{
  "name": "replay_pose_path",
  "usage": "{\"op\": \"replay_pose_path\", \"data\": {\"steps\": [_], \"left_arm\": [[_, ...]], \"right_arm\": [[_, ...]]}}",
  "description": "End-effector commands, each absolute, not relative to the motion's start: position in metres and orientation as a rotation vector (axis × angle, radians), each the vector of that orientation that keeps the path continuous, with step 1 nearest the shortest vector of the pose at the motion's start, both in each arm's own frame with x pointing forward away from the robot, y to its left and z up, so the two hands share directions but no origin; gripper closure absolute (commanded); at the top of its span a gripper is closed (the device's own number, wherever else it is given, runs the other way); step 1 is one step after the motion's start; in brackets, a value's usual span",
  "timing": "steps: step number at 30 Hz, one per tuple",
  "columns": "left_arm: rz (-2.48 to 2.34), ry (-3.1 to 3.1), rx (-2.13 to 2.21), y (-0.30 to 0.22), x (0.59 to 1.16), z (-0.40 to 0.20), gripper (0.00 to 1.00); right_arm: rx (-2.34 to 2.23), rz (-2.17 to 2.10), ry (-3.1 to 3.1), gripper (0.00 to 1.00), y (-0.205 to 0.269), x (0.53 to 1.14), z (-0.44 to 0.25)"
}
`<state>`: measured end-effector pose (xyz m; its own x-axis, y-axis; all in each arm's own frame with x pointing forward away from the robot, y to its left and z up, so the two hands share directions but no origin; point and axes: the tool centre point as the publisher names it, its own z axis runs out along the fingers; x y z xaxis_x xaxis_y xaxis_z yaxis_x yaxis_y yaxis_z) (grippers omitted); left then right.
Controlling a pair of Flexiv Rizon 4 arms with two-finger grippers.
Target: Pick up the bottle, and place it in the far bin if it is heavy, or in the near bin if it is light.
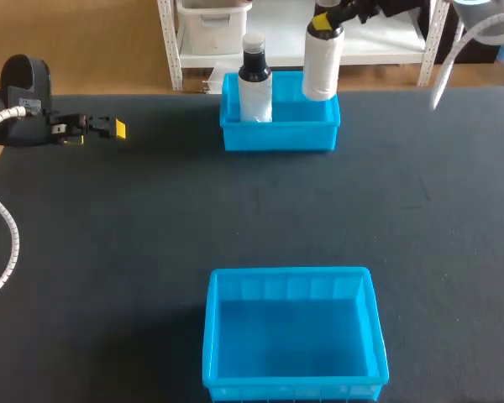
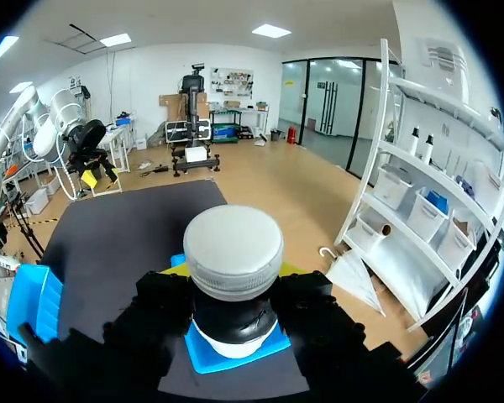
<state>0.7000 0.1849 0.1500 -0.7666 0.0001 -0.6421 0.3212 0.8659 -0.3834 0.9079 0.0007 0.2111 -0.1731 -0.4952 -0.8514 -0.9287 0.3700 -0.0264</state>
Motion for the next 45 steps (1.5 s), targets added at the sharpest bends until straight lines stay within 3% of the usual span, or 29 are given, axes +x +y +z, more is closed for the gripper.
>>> {"op": "replay_pose_path", "data": {"steps": [1, 45], "left_arm": [[-0.636, 2.374, 0.231, 0.185, 0.7, 0.15, 0.0], [-0.636, 2.374, 0.231, 0.185, 0.7, 0.15, 0.0]], "right_arm": [[-1.26, 0.696, 1.812, 1.0, 0.008, 0.923, 0.202], [-1.306, 0.728, 1.834, 1.0, 0.022, 0.927, 0.131]]}}
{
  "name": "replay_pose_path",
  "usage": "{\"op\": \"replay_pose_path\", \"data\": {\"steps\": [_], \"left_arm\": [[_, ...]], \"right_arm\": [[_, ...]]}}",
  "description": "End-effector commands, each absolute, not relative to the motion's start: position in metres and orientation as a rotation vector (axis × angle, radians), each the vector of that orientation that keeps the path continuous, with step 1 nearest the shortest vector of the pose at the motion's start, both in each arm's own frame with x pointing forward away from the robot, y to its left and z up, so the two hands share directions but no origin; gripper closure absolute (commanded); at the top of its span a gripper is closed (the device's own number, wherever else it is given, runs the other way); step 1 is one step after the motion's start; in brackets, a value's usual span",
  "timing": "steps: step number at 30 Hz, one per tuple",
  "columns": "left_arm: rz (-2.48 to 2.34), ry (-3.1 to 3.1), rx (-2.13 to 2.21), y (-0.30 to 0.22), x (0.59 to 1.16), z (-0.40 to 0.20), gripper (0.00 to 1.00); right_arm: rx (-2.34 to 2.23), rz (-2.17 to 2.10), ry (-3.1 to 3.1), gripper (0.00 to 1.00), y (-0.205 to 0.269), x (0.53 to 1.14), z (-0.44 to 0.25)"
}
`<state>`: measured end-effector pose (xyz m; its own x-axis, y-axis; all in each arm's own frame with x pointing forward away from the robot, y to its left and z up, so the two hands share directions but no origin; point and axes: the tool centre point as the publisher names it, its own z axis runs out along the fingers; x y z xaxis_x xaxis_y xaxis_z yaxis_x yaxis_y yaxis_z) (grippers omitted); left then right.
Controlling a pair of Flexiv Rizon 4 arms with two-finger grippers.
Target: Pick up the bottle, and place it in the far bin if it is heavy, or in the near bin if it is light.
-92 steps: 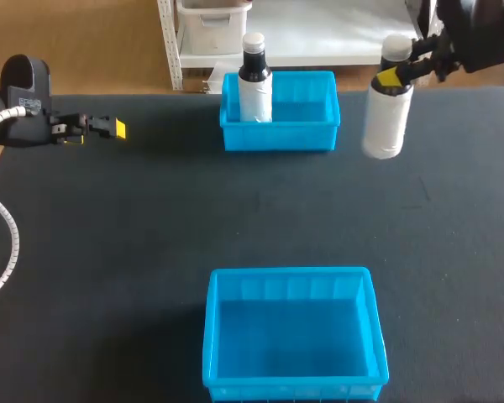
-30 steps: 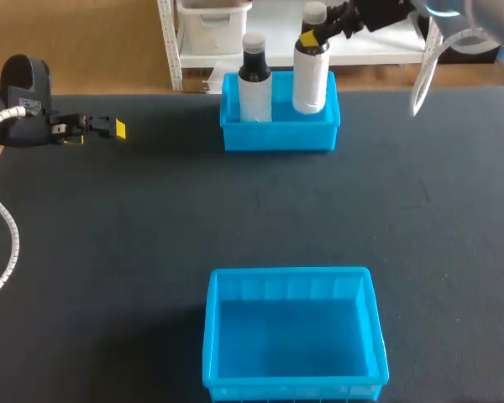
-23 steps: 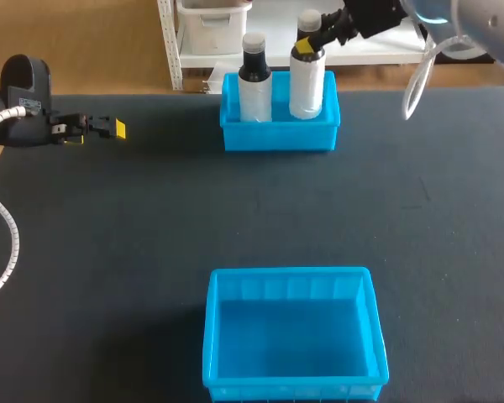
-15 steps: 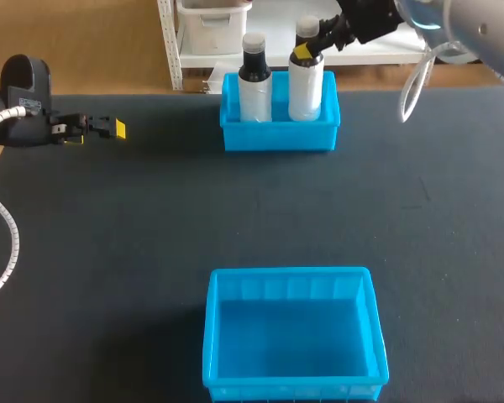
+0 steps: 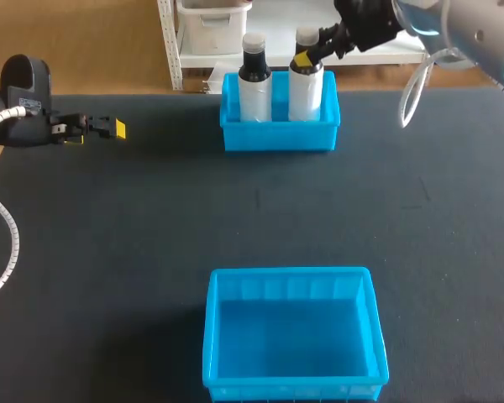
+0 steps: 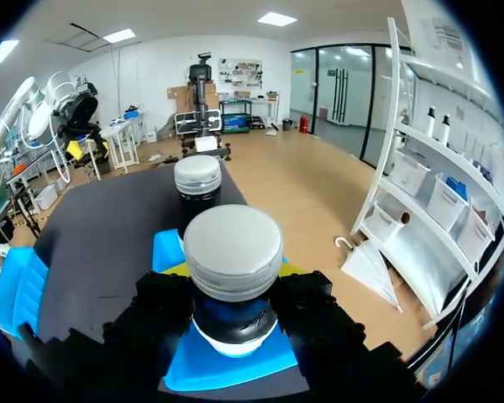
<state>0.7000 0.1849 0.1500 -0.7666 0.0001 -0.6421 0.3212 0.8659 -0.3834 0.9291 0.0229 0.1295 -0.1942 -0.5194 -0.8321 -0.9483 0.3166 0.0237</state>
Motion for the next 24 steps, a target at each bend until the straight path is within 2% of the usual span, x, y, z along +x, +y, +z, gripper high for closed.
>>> {"op": "replay_pose_path", "data": {"steps": [1, 4, 5, 7, 10, 14, 15, 16, 19, 24], "left_arm": [[-0.636, 2.374, 0.231, 0.185, 0.7, 0.15, 0.0], [-0.636, 2.374, 0.231, 0.185, 0.7, 0.15, 0.0], [-0.636, 2.374, 0.231, 0.185, 0.7, 0.15, 0.0], [-0.636, 2.374, 0.231, 0.185, 0.7, 0.15, 0.0], [-0.636, 2.374, 0.231, 0.185, 0.7, 0.15, 0.0], [-0.636, 2.374, 0.231, 0.185, 0.7, 0.15, 0.0], [-0.636, 2.374, 0.231, 0.185, 0.7, 0.15, 0.0], [-0.636, 2.374, 0.231, 0.185, 0.7, 0.15, 0.0], [-0.636, 2.374, 0.231, 0.185, 0.7, 0.15, 0.0], [-0.636, 2.374, 0.231, 0.185, 0.7, 0.15, 0.0]], "right_arm": [[-1.308, 0.729, 1.834, 1.0, 0.022, 0.9271, 0.1298], [-1.313, 0.731, 1.839, 0.95, 0.0227, 0.9259, 0.1274], [-1.315, 0.731, 1.84, 0.86, 0.0229, 0.9254, 0.1268], [-1.319, 0.732, 1.843, 0.76, 0.0234, 0.9246, 0.1257], [-1.325, 0.734, 1.849, 0.56, 0.0237, 0.9239, 0.124], [-1.328, 0.733, 1.856, 0.49, 0.0236, 0.9232, 0.1222], [-1.329, 0.732, 1.858, 0.44, 0.0235, 0.923, 0.1219], [-1.33, 0.731, 1.86, 0.29, 0.0233, 0.9228, 0.1216], [-1.329, 0.727, 1.878, 0.0, 0.0223, 0.922, 0.1208], [-1.313, 0.717, 1.905, 0.0, 0.0147, 0.9191, 0.1248]]}}
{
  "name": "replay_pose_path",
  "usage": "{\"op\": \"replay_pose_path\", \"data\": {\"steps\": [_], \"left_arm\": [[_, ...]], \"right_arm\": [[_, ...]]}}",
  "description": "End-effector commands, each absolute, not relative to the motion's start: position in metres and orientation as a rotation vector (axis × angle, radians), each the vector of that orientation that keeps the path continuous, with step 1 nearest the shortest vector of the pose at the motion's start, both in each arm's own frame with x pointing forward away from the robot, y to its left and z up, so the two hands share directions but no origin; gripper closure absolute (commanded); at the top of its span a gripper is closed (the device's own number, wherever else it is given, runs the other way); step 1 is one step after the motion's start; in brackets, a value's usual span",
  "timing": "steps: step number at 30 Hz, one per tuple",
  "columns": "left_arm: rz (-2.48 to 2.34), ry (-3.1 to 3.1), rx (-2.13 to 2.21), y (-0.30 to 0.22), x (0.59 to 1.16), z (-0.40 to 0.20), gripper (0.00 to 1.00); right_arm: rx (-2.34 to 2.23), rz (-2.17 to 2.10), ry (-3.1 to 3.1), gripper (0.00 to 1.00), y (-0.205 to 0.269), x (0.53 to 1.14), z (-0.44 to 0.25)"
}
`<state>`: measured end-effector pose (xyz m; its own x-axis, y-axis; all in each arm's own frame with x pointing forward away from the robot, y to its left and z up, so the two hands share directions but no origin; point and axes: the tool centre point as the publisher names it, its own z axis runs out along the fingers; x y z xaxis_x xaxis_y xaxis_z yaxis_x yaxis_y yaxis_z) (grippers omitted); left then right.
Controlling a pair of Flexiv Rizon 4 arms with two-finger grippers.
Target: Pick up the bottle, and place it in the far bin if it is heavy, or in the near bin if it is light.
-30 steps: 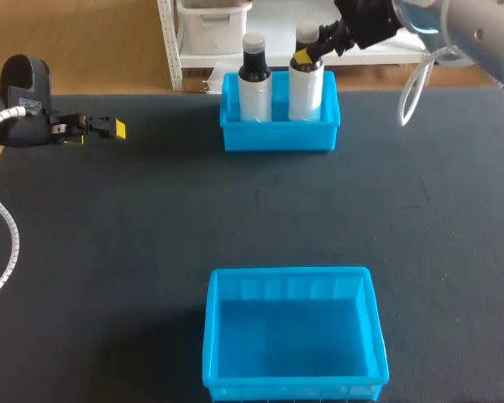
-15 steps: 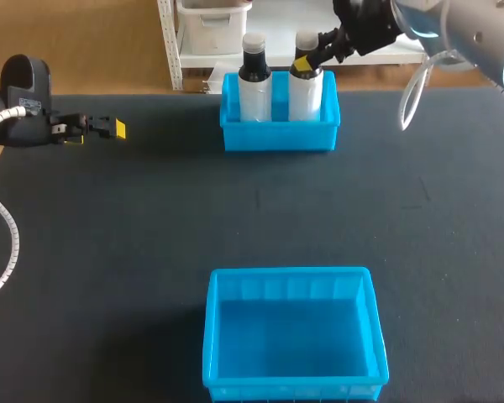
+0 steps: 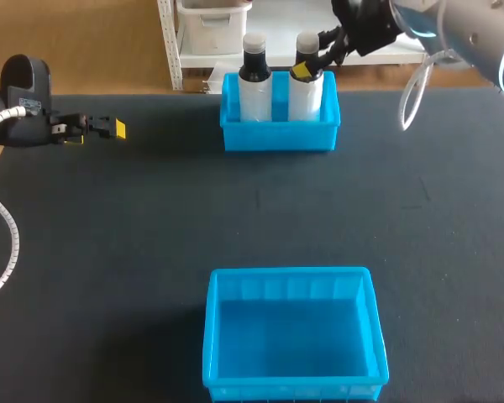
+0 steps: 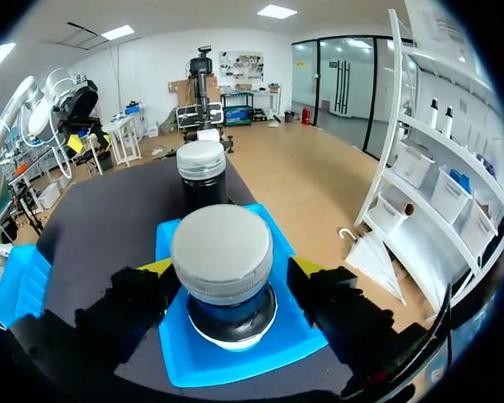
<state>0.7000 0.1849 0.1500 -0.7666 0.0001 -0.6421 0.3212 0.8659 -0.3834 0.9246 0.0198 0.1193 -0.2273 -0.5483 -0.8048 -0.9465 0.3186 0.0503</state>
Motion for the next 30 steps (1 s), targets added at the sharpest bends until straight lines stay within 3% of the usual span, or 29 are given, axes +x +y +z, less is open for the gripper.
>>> {"op": "replay_pose_path", "data": {"steps": [1, 30], "left_arm": [[-0.636, 2.374, 0.231, 0.185, 0.7, 0.15, 0.0], [-0.636, 2.374, 0.231, 0.185, 0.7, 0.15, 0.0]], "right_arm": [[-1.308, 0.714, 1.91, 0.0, 0.012, 0.918, 0.126], [-1.402, 0.637, 1.876, 0.0, -0.1, 0.789, 0.19]]}}
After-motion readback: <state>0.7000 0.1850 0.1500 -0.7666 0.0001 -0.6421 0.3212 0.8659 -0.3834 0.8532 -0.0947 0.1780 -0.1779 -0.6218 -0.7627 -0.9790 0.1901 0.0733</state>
